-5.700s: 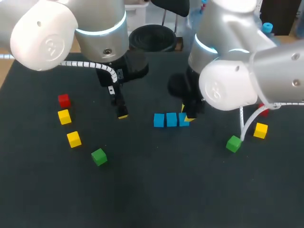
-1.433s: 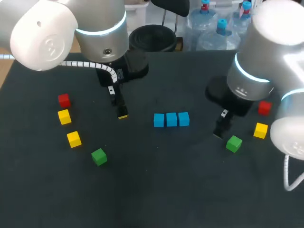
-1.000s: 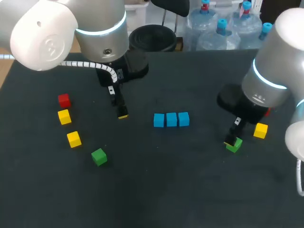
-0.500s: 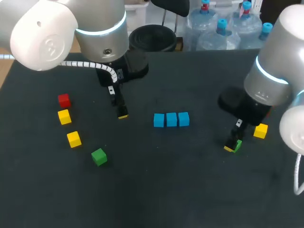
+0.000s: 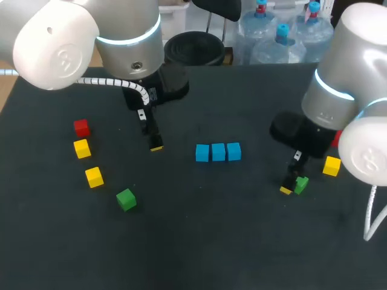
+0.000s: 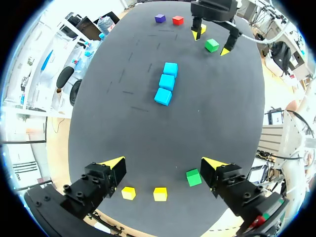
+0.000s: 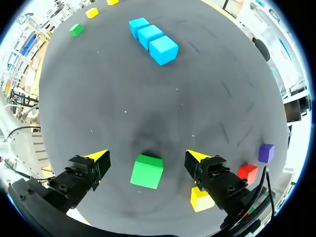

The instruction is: Place the blue cubes, place green cubes on the blue cubes, place the yellow cubes on the green cubes, then place the red cubes on the yellow cubes, and place purple cube on the red cubes.

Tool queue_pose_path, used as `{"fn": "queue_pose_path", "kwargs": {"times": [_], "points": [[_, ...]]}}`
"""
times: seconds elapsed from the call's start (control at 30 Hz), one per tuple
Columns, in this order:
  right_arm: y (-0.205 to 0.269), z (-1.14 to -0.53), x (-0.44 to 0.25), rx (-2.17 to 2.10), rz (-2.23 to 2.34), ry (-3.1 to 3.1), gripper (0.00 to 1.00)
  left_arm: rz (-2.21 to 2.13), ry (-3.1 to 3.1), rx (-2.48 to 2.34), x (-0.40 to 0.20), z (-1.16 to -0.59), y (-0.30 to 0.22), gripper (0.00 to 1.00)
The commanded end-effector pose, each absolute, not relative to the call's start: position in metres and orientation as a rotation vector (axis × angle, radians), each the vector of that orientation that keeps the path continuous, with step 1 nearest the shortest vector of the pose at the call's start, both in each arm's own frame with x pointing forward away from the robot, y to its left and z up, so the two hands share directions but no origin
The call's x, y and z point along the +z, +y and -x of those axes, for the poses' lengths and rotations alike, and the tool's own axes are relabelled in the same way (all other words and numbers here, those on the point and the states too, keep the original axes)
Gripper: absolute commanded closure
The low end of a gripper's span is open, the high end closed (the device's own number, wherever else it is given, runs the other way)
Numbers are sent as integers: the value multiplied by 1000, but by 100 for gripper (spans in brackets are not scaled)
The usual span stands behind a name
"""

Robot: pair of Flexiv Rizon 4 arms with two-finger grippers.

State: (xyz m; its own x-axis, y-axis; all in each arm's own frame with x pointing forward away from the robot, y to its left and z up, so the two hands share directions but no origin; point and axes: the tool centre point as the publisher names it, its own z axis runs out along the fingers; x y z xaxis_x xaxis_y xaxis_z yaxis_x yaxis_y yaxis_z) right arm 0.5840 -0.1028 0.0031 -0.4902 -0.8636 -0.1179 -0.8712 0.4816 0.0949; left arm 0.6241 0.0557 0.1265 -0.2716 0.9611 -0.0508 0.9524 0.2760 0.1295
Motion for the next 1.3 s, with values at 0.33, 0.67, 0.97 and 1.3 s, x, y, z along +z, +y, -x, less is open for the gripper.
{"fn": "queue_pose_path", "kwargs": {"times": [0.33, 0.67, 0.97, 1.3], "points": [[-104, -575, 18, 223, 1622, 2678, 0, -1816, 2412, 112, 126, -624, 56, 0], [-116, -559, 35, 167, 1690, 2715, 0, -1816, 2412, 112, 126, -624, 56, 0], [-110, -551, 25, 222, 1704, 2722, 0, -1816, 2412, 112, 126, -624, 56, 0], [-109, -548, 14, 236, 1720, 2734, 0, -1816, 2412, 112, 126, -624, 56, 0]]}}
